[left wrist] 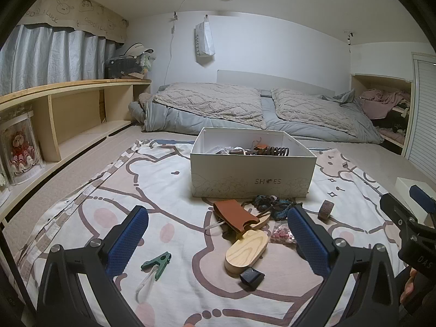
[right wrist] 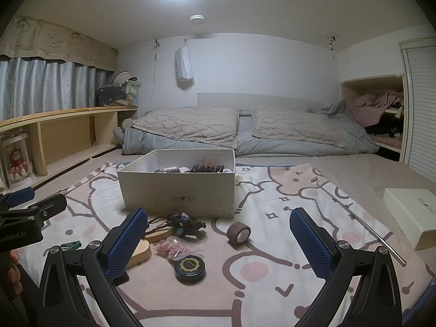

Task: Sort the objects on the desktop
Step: 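Move both grippers down toward the items scattered on the bedspread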

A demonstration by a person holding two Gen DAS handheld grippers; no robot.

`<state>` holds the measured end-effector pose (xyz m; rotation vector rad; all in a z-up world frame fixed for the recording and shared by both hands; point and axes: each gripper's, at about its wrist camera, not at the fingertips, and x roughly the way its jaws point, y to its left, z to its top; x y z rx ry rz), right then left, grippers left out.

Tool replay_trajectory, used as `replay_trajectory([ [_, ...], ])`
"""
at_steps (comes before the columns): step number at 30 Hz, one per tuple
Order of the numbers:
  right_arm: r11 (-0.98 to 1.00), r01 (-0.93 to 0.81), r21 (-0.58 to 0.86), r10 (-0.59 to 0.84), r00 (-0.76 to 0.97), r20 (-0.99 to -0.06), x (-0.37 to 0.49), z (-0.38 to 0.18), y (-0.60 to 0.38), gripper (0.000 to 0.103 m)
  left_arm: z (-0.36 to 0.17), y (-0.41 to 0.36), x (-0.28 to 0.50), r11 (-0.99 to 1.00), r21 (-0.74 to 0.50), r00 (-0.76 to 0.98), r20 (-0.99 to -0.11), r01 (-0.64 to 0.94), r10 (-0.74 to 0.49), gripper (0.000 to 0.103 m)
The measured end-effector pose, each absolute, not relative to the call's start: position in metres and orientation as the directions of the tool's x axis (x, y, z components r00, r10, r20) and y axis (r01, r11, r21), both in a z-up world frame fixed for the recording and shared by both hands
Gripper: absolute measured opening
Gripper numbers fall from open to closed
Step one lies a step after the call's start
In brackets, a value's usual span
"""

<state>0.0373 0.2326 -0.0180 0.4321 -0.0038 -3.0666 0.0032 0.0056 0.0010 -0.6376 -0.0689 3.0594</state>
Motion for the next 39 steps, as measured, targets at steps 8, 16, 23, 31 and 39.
replay_trajectory([
  [8,-0.999,0.044,0.008,-0.044,-0.960,-0.277,0.037,-0.017,0.232,0.103,0.001,0.006,0.004,-0.999,-0.046,-0.917,-0.399,-0.007,0.025,0.103],
  [16,-0.999,0.046,0.007,-0.046,-0.958,-0.282,0.037,-0.020,0.231,0.103,0.001,0.006,0.003,-0.999,-0.050,-0.912,-0.409,-0.012,0.031,0.103],
  [23,-0.999,0.046,0.000,-0.043,-0.952,-0.303,0.035,-0.023,0.228,0.103,-0.005,0.017,-0.003,-0.998,-0.035,-0.890,-0.452,-0.045,0.056,0.103],
  [31,-0.999,0.051,0.002,-0.049,-0.939,-0.341,0.029,-0.024,0.226,0.103,-0.015,0.022,-0.010,-0.997,-0.041,-0.851,-0.519,-0.065,0.077,0.103],
  [39,-0.998,0.058,0.001,-0.054,-0.919,-0.390,0.022,-0.028,0.224,0.103,-0.027,0.022,-0.016,-0.996,-0.065,-0.812,-0.578,-0.056,0.083,0.103],
])
